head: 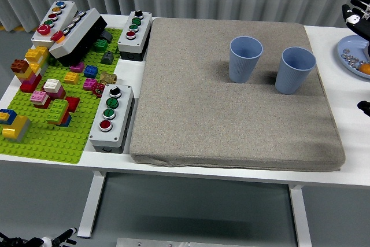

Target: Pick cup pour cup place

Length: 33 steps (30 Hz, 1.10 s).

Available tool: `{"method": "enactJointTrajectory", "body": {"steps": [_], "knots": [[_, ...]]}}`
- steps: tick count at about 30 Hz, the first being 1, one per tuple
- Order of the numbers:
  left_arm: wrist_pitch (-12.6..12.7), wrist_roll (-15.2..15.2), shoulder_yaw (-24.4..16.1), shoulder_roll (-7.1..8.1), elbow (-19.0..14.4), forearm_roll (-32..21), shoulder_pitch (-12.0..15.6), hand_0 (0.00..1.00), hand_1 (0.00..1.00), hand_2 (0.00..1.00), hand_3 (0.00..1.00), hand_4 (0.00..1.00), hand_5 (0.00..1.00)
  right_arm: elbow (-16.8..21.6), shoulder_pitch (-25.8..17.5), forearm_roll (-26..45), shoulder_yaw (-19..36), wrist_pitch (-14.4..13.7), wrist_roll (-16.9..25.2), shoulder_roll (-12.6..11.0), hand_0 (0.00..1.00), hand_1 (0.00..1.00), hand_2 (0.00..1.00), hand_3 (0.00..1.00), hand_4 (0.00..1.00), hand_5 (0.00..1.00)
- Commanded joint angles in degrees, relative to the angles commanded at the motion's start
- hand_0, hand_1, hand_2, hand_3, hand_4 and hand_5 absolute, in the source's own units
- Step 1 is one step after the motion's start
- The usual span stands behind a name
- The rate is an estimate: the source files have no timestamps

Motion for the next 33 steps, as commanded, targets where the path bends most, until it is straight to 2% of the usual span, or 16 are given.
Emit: {"method": "enactJointTrajectory", "body": {"steps": [3,4,10,19,21,22,28,29,33], "knots": [[0.00,0.03,-0.05,-0.01,0.00,0.10,0.06,0.850,0.858,0.880,0.780,0.593,0.998,-0.36,0.01,0.20,0.01,-0.36,-0.29,0.07,0.802,0.716,0.633,0.703,0.676,0.081],[0.01,0.03,-0.05,-0.02,0.00,0.08,0.06,0.850,0.858,0.879,0.779,0.593,0.998,-0.48,0.02,0.42,-0.02,-0.50,-0.18,0.09,0.794,0.686,0.600,0.669,0.671,0.068],[0.03,0.01,0.01,0.00,0.00,0.10,0.00,0.849,0.858,0.879,0.778,0.593,0.998,-0.73,0.14,0.64,-0.01,-0.21,-0.31,0.02,0.778,0.678,0.577,0.681,0.680,0.084],[0.01,0.03,-0.12,0.00,0.00,0.32,0.08,0.850,0.859,0.879,0.779,0.593,0.998,-0.92,0.22,0.84,0.34,0.17,-0.65,-0.15,0.791,0.690,0.589,0.689,0.682,0.082],[0.02,0.02,-0.08,0.01,0.00,0.30,0.11,0.850,0.859,0.879,0.779,0.593,0.998,-1.10,0.22,2.27,0.64,1.16,-1.06,-0.15,0.791,0.690,0.589,0.689,0.682,0.082],[0.04,0.01,-0.10,0.01,0.00,0.31,0.08,0.850,0.858,0.879,0.778,0.593,0.998,-1.30,0.21,3.77,0.95,2.39,-1.60,-0.12,0.828,0.750,0.703,0.761,0.784,0.254],[0.08,-0.03,-0.13,-0.01,0.00,0.43,-0.06,0.850,0.858,0.879,0.778,0.592,0.998,-2.27,0.12,8.51,1.04,5.17,-3.78,0.25,0.828,0.750,0.703,0.761,0.784,0.254],[0.09,-0.03,-0.12,-0.01,0.00,0.41,-0.07,0.850,0.858,0.879,0.778,0.592,0.998,-2.34,0.10,8.79,1.05,5.26,-3.76,0.29,0.933,0.846,0.861,0.850,0.775,0.981],[0.12,-0.02,-0.09,-0.03,0.00,0.36,-0.08,0.850,0.858,0.879,0.778,0.592,0.998,-2.39,0.04,8.89,1.17,5.38,-3.85,0.32,0.933,0.846,0.861,0.850,0.775,0.981]]}}
